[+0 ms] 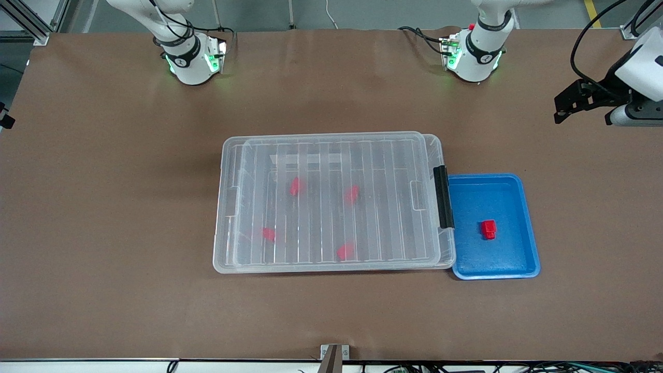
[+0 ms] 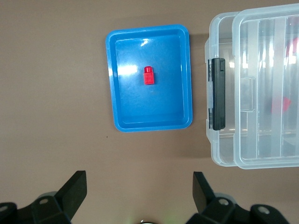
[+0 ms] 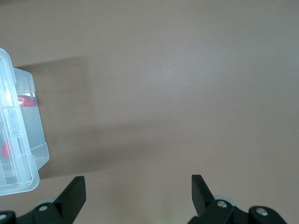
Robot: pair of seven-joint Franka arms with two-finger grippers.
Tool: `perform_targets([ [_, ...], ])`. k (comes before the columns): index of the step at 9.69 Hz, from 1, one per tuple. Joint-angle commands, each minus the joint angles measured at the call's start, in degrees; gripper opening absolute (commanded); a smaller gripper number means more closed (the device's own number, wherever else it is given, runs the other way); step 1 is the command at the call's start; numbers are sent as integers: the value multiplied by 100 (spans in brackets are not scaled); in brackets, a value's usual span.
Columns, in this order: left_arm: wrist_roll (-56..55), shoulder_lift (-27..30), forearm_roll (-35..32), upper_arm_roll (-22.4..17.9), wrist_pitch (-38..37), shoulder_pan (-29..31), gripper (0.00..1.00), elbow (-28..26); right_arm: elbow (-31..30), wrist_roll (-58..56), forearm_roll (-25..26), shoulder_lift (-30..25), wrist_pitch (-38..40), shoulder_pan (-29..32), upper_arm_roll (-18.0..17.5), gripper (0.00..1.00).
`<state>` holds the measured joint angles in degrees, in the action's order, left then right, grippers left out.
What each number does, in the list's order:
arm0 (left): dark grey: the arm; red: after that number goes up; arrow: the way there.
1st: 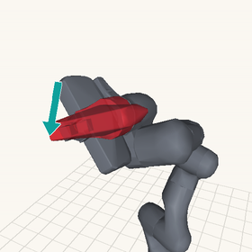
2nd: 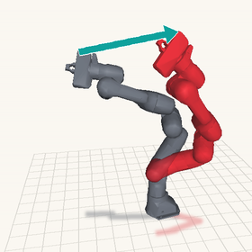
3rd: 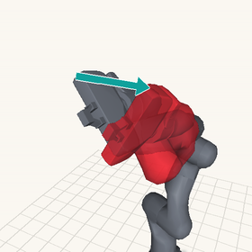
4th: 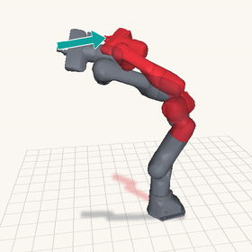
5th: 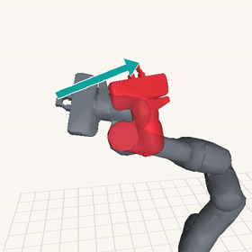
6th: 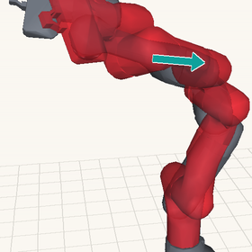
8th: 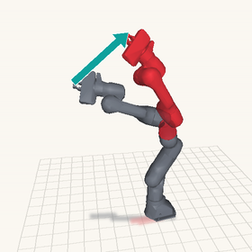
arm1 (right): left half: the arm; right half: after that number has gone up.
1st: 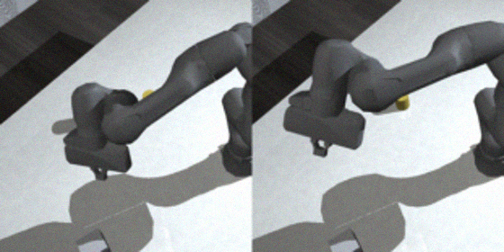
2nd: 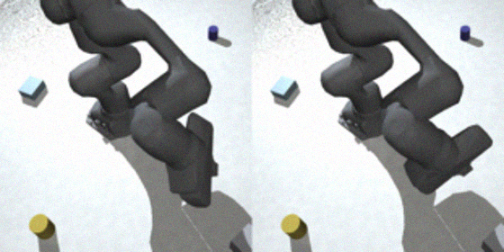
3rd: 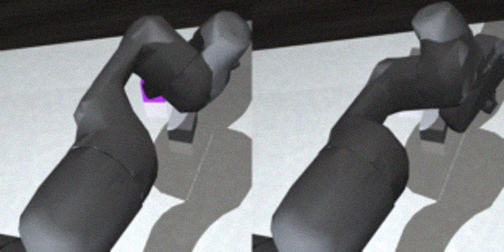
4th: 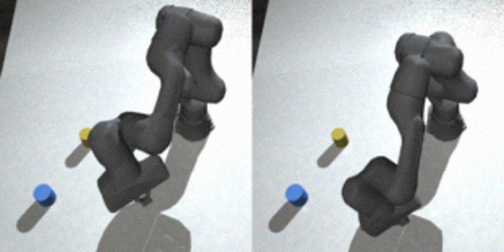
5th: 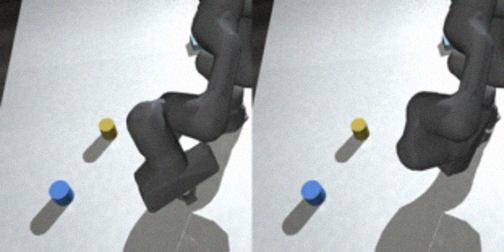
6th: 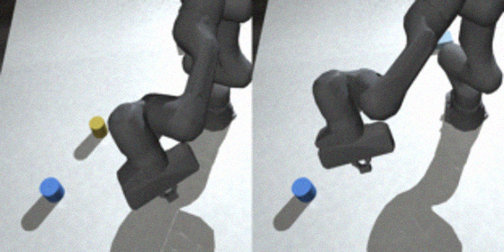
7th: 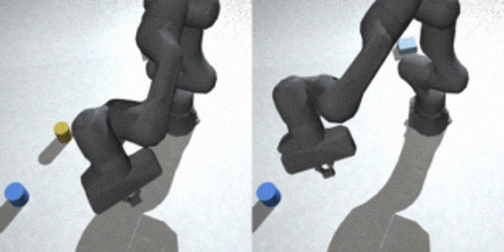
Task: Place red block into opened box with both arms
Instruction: 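Lower the left gripper onto the red block while the right gripper reaches the lid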
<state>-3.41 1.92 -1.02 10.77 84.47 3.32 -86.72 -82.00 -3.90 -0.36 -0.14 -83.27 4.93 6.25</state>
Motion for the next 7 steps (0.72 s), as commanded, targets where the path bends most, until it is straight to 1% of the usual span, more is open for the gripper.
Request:
perform_targets([
  [1,50,-69,6,-13,-124,29,100,75,35,-58,-17,5,-5,52,-28,100],
  [2,42,-130,-21,-39,-124,11,100,129,35,-58,-17,5,4,52,-28,100],
  [3,51,-313,-195,-40,-124,-15,100,181,35,-58,0,5,39,8,-36,100],
  [4,-36,-428,-205,-14,-115,28,100,130,35,-49,-52,109,4,-53,-71,100],
  [5,-46,-603,-214,-39,-72,20,100,94,43,-49,-104,363,-101,-219,-158,100],
  [6,-55,-840,-223,-40,68,20,100,68,26,116,-114,592,-310,-316,-403,100],
  [7,-55,-929,-232,-40,409,11,100,-211,26,796,-96,916,-478,-343,-797,100],
])
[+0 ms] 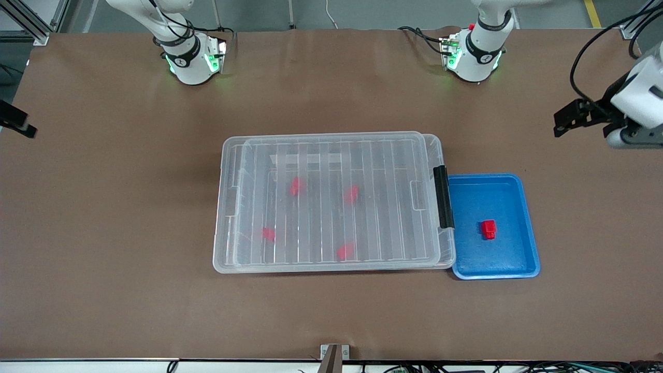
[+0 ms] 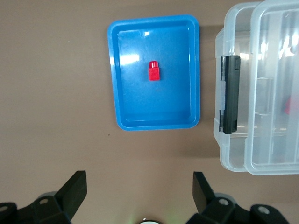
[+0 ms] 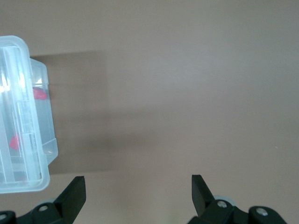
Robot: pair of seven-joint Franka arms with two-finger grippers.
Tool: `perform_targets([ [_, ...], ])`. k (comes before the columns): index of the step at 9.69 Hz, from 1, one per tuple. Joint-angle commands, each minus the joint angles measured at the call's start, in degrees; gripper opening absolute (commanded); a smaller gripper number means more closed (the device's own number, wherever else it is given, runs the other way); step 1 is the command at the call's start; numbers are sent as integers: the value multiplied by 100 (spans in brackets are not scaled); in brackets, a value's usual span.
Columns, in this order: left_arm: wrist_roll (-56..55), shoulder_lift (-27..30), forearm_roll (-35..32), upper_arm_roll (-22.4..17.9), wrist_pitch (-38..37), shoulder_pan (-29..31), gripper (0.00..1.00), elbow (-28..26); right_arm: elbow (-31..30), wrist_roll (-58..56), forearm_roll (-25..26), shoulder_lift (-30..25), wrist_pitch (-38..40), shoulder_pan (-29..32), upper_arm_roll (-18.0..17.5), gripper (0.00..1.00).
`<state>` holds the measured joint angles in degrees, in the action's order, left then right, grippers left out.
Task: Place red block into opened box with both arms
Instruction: 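Lower the left gripper onto the red block while the right gripper reaches the lid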
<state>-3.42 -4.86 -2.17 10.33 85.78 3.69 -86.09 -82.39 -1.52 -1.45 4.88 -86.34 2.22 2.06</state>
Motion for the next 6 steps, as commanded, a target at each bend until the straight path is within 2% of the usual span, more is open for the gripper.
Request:
perform_targets([
  [1,-53,-252,-117,-5,881,-9,100,-781,31,1105,40,696,-399,-73,-800,100],
  [2,-53,-252,-117,-5,1401,35,100,-1204,-187,1571,83,907,-749,-108,-1135,100],
  [3,-53,-287,-117,-5,2059,87,100,-1695,-433,1645,84,979,-1023,-169,-1269,100],
  [4,-53,-409,-126,-5,2735,210,100,-2083,-575,1637,119,1189,-1191,-413,-1322,100],
  [6,-175,-1005,-126,-5,3704,289,100,-2367,-864,1699,444,1480,-1778,-924,-1323,100],
])
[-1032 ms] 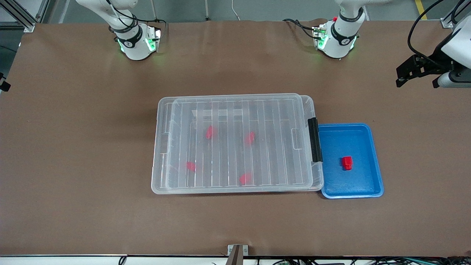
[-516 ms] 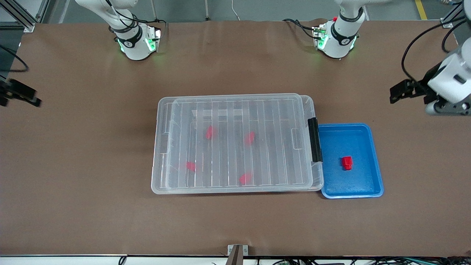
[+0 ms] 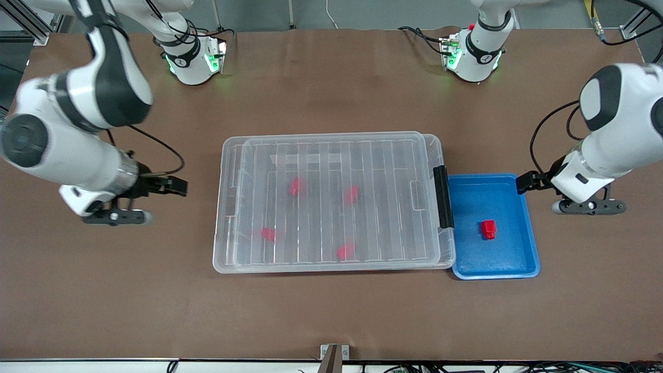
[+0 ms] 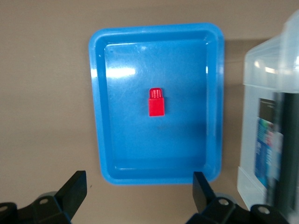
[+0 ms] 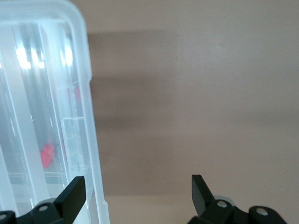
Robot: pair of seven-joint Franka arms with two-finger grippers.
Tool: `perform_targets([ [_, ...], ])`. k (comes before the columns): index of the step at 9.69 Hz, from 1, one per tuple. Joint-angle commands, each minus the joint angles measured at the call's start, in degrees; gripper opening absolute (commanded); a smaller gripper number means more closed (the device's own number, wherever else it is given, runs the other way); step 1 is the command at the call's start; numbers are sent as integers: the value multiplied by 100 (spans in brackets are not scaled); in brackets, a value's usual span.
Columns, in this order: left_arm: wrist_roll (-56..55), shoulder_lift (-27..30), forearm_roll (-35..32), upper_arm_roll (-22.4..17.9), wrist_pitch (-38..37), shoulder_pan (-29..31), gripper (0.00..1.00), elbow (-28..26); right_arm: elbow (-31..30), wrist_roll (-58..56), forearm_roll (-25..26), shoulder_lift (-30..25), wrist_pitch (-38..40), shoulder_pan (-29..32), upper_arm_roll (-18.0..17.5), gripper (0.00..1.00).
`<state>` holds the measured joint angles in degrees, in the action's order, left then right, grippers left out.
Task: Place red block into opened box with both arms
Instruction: 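Lower the left gripper onto the red block while the right gripper reaches the lid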
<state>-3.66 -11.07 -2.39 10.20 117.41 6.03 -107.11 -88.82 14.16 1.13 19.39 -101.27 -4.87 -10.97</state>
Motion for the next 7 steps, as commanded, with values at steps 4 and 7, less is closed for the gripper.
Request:
perform_targets([
  [4,-643,-1474,-104,8,2265,22,100,-478,-628,123,265,389,-1246,-401,-19,100],
  [7,-750,-2134,-95,8,2725,-75,89,-276,-637,123,590,583,-1360,-383,-19,100],
])
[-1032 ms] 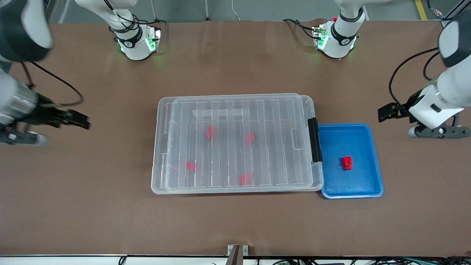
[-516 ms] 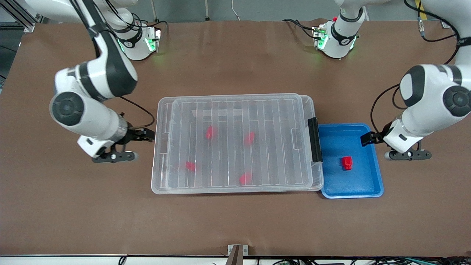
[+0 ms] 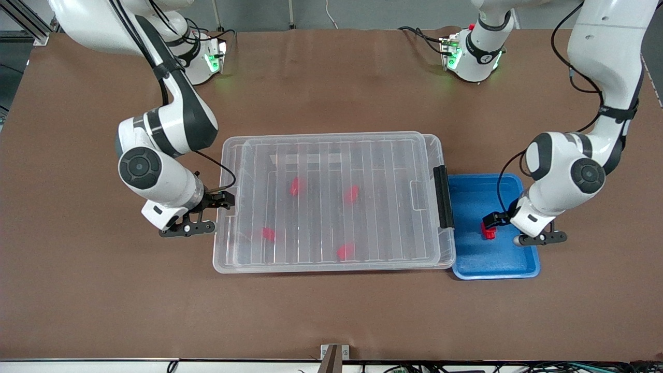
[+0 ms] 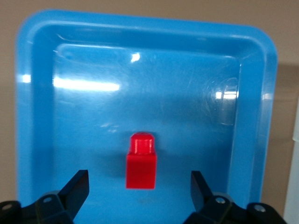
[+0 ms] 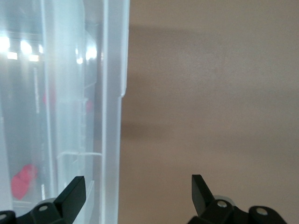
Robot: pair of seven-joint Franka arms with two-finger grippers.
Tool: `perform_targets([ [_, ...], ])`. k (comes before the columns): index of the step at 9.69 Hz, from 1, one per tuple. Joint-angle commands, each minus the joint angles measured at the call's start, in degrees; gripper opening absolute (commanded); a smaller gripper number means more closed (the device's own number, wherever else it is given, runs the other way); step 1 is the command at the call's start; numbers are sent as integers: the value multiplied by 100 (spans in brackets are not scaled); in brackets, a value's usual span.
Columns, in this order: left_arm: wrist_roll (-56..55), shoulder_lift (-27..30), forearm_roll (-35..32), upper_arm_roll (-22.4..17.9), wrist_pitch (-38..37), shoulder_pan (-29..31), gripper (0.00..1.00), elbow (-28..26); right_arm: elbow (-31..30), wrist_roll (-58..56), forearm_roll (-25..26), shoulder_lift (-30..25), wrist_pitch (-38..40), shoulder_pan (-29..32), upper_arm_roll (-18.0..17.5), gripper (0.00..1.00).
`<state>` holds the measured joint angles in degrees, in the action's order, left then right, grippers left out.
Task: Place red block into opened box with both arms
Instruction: 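Grasp the red block with the left gripper while the right gripper slides the lid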
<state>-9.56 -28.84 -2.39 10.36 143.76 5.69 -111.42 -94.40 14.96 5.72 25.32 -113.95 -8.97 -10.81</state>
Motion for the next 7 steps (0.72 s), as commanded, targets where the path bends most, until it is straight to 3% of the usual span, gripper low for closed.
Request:
perform_targets([
  [1,-160,-394,-112,-7,100,-51,84,156,-87,34,166,51,-110,35,-35,100],
  [3,-178,-561,-270,-7,213,-33,70,156,-105,-28,271,61,-101,53,-35,100],
  [7,-291,-702,-271,2,223,-24,26,191,-105,-561,430,52,-5,341,-35,100],
])
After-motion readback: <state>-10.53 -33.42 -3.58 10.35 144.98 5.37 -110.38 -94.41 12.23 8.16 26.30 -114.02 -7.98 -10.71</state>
